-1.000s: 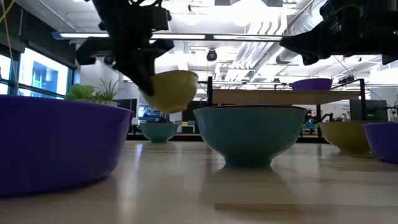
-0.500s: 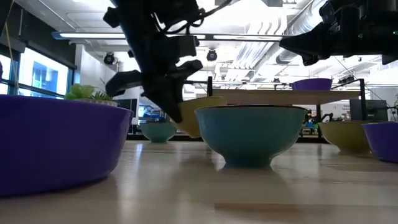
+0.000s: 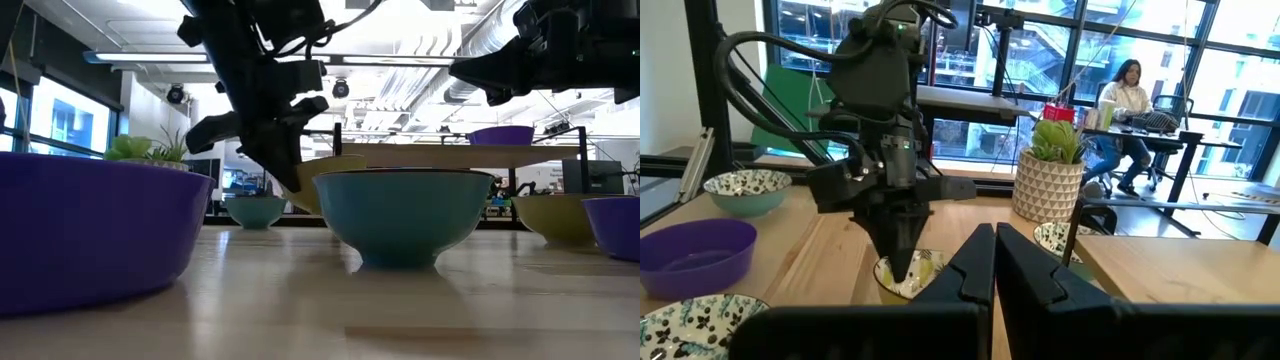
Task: Pick & Place Mini bowls
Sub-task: Put the top left white patterned bowl on the shelf
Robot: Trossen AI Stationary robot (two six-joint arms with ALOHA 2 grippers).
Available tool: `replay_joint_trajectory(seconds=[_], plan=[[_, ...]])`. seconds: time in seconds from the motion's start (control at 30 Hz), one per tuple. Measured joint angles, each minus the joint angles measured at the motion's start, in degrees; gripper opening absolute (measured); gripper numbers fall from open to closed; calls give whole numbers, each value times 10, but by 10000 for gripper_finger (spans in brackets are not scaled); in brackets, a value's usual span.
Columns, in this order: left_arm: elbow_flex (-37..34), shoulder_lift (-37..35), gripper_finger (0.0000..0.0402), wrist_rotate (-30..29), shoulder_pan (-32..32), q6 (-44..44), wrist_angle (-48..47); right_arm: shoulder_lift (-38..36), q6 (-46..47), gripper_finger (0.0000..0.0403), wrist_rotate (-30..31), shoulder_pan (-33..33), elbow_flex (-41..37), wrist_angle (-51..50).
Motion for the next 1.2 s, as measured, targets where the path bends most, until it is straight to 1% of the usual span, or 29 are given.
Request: replay_joint_trajectory(seconds=[0.13, 0.2, 0.3, 0.4, 0.5, 0.63, 0.87, 0.97, 1.03, 1.1, 1.2], plan=[[0, 2, 12, 2, 0, 2, 0, 0, 0, 1, 0, 0, 0, 0], [1, 17, 17, 2, 0, 2, 9, 0, -1, 1, 0, 0, 0, 0], [0, 38, 15, 2, 0, 2, -4, 0, -1, 1, 0, 0, 0, 0], [1, 49, 11, -7, 0, 4, 11, 0, -1, 1, 0, 0, 0, 0], [1, 53, 15, -11, 0, 3, 21, 0, -1, 1, 0, 0, 0, -1], [12, 53, 43, -2, 0, 1, 3, 0, -1, 1, 0, 0, 0, -1], [63, 49, 103, 2, -1, 2, -70, 0, -1, 1, 3, 0, 0, -1], [88, 49, 115, 6, 0, 4, -98, 0, 0, 2, 3, 0, 0, -1], [104, 49, 114, 13, -1, 6, -115, 0, 0, 1, 3, 0, 0, -1], [110, 47, 105, 13, -1, 10, -120, 0, 0, 1, 3, 0, 0, 1], [97, 36, 73, 13, -1, 14, -120, 0, 1, 1, 3, 0, 0, 2]])
